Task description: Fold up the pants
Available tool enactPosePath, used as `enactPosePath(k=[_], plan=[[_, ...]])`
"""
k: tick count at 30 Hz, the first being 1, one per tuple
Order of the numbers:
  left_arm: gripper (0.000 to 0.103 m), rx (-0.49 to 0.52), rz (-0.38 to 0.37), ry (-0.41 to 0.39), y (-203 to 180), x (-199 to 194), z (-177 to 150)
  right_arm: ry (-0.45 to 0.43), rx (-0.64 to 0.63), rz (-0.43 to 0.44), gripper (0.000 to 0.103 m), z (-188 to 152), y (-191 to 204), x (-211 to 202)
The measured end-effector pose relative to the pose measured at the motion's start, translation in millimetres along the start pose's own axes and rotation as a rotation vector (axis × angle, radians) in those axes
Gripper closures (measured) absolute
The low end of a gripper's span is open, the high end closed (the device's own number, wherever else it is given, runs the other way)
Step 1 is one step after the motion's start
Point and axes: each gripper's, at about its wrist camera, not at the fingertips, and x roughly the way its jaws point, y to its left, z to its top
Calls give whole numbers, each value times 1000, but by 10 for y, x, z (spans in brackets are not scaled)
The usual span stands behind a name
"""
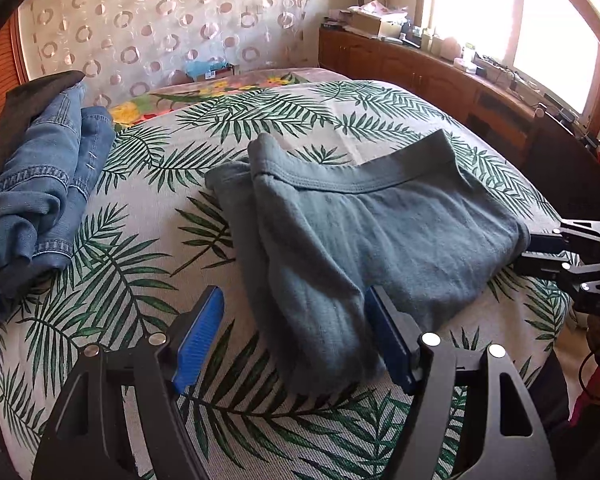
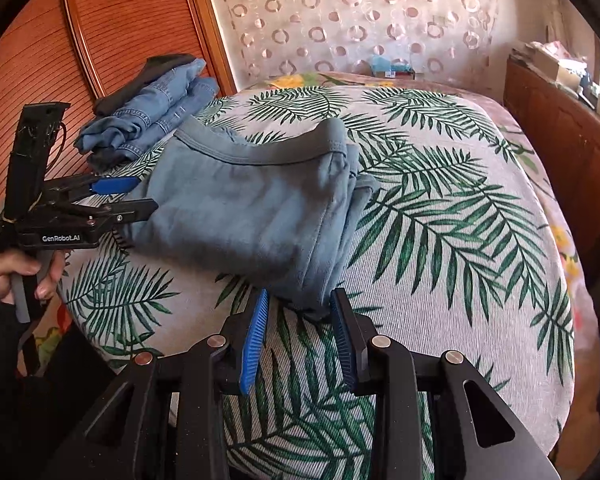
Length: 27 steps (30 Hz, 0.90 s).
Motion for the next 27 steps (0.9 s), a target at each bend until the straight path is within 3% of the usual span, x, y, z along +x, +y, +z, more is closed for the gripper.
enactPosePath(k=[2, 5, 27], plan=[[29, 3, 4, -2, -8, -2, -5, -2, -38, -23, 89, 0, -4, 20], [29, 6, 9, -1, -21, 5, -15, -14, -44, -21, 94, 4, -22, -16], [25, -35, -9, -14, 37, 23, -56, -41, -8, -75, 97, 24, -129, -290]])
